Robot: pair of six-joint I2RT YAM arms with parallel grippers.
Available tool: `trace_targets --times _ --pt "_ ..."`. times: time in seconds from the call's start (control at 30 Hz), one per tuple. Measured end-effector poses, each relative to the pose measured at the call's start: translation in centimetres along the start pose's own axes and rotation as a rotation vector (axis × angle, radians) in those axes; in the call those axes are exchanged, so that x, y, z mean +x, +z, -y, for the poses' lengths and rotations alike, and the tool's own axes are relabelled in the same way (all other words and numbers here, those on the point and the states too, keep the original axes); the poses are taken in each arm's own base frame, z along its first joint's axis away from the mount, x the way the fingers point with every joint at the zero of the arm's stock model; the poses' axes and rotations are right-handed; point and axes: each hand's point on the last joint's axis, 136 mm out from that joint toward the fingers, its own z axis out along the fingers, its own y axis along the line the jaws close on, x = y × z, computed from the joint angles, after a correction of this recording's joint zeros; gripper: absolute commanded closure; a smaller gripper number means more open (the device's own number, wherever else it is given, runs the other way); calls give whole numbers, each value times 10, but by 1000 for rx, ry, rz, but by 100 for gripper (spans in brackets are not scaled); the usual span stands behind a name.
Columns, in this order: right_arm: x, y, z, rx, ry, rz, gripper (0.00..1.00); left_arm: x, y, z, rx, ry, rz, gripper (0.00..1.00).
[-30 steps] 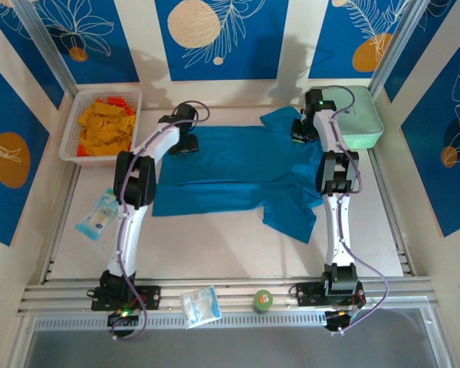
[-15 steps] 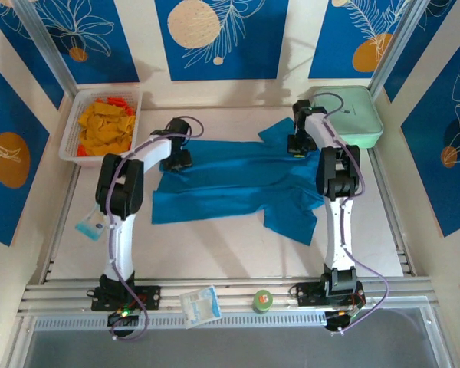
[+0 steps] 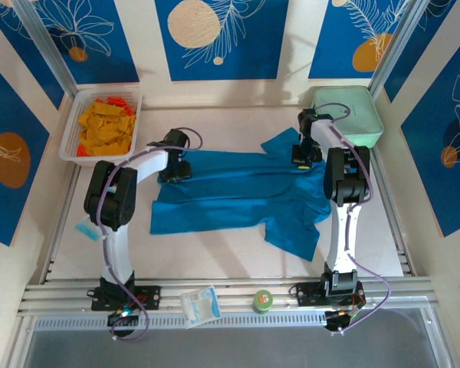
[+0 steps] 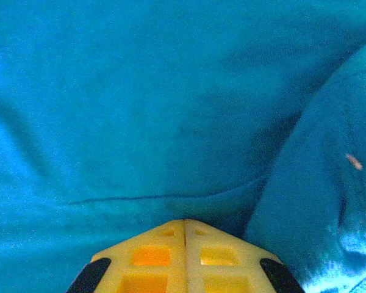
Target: Fold and stack the t-shirts
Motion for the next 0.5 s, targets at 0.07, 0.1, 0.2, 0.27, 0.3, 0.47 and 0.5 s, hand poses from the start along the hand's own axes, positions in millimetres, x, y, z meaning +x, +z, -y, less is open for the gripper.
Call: trace_targets --times 0.07,0.1,0.2,0.27,0.3,0.47,0.5 --pt "-6 -14 -5 -29 -3 25 82 -15 -17 -1 -19 6 21 29" --pt "-10 -25 -9 -53 -1 50 81 -26 -28 0 -21 9 42 29" --pt "-13 -63 -19 -121 -5 120 81 -66 -65 5 -3 13 133 32" --pt "-13 -92 -26 -173 -12 177 80 -89 -84 3 10 14 182 34" --pt "-12 -105 -29 -196 -18 203 80 -99 -91 2 17 13 199 34" --pt "8 -134 -36 -267 -32 242 81 -121 -61 -13 26 16 151 36" --pt "13 -132 -38 -274 -35 234 81 -118 -46 -16 24 26 115 37"
